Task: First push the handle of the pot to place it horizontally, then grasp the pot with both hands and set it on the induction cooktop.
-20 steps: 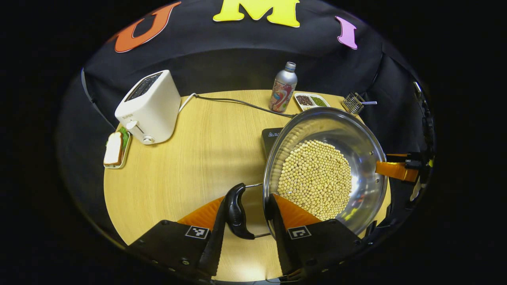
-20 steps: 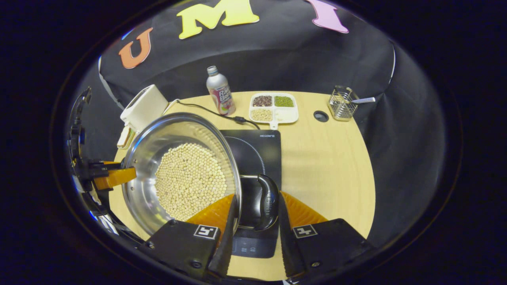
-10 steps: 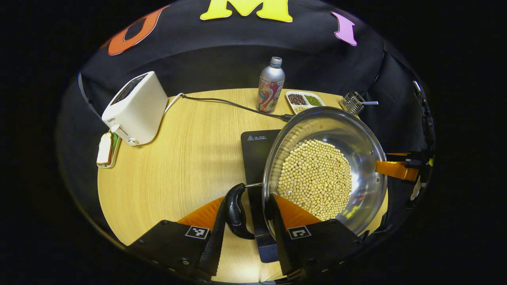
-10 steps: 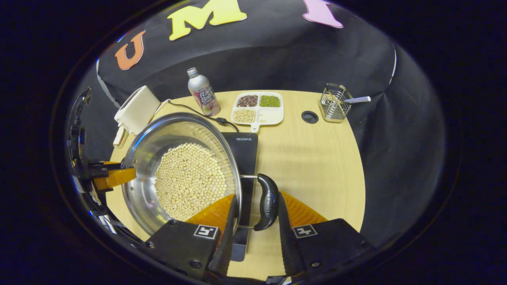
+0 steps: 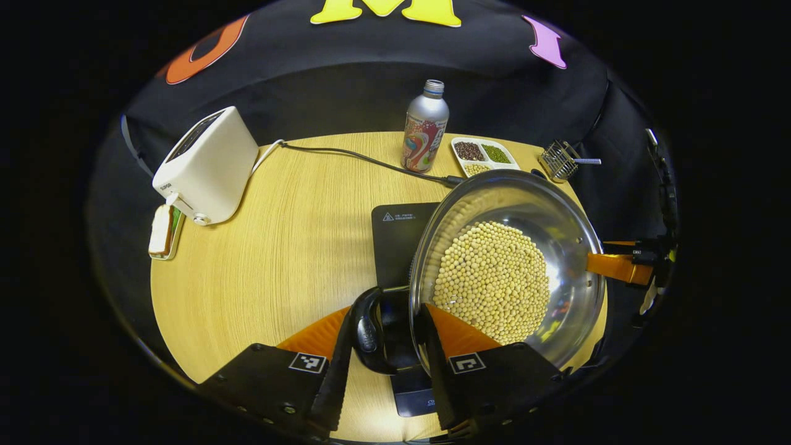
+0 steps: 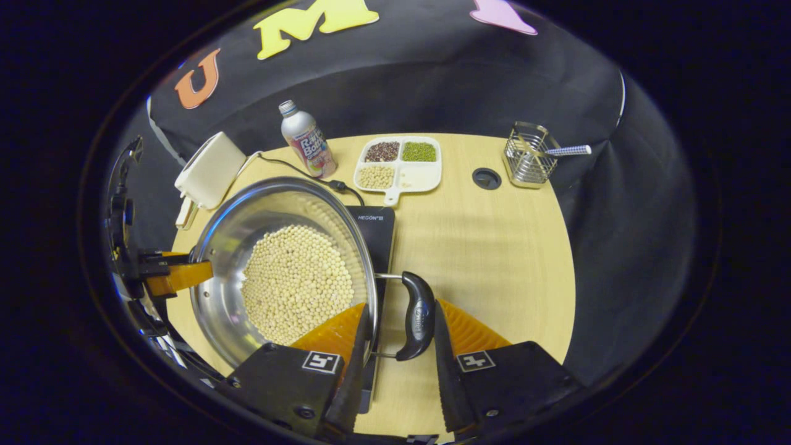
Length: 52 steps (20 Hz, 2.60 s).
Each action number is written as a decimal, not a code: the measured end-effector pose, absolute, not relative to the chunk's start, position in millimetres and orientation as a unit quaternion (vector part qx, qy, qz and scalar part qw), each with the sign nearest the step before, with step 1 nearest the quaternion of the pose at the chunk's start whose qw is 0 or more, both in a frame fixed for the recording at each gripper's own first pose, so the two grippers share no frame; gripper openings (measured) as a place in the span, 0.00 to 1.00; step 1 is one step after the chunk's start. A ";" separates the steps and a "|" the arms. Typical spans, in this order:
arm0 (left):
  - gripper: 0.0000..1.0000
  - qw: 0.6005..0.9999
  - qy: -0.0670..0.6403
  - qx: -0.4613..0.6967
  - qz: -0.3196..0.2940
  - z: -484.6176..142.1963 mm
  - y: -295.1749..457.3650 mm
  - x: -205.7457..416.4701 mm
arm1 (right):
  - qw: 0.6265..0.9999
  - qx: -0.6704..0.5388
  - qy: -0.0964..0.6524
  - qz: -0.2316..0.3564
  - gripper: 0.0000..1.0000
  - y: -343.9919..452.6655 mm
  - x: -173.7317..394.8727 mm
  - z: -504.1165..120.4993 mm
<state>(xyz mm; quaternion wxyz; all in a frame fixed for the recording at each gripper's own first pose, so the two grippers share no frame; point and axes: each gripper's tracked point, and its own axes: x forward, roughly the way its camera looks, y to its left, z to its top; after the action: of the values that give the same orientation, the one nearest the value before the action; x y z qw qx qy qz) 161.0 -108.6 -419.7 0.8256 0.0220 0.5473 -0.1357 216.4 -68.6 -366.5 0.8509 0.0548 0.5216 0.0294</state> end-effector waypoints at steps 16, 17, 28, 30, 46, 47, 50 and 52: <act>0.58 0.838 0.527 0.044 -0.136 -430.8 -108.1 172.1 | 0.850 0.063 0.522 0.031 0.53 -67.5 215.2 -372.5; 0.58 0.838 0.527 0.039 -0.137 -431.1 -107.9 172.5 | 0.851 0.064 0.520 0.030 0.53 -67.3 215.3 -372.4; 0.68 0.862 0.491 -0.004 -0.126 -418.4 -103.4 176.0 | 0.888 0.078 0.453 0.005 0.70 -71.6 223.8 -361.6; 0.98 0.883 0.455 0.006 -0.112 -402.0 -91.7 180.3 | 0.903 0.080 0.422 -0.001 0.74 -71.4 220.5 -351.9; 0.96 0.950 0.289 0.014 -0.121 -291.4 -75.4 151.9 | 0.960 0.020 0.278 0.005 0.79 -13.9 181.3 -230.3; 0.96 0.952 0.279 0.016 -0.122 -281.1 -70.7 150.7 | 0.963 0.012 0.268 0.002 0.78 -13.5 179.2 -221.5; 0.96 0.964 0.234 0.021 -0.122 -241.2 -53.7 150.1 | 0.974 -0.001 0.225 -0.003 0.78 -0.6 169.5 -179.2; 0.96 0.970 0.209 0.018 -0.122 -213.0 -44.3 145.2 | 0.982 -0.011 0.190 -0.005 0.79 8.2 162.5 -144.1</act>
<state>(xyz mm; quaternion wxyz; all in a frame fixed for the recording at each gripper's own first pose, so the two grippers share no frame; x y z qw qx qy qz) 145.2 -44.3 -213.0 0.9702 0.0184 0.2086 -0.1222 162.5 8.2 -144.1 0.9817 -0.0107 0.1899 -0.0053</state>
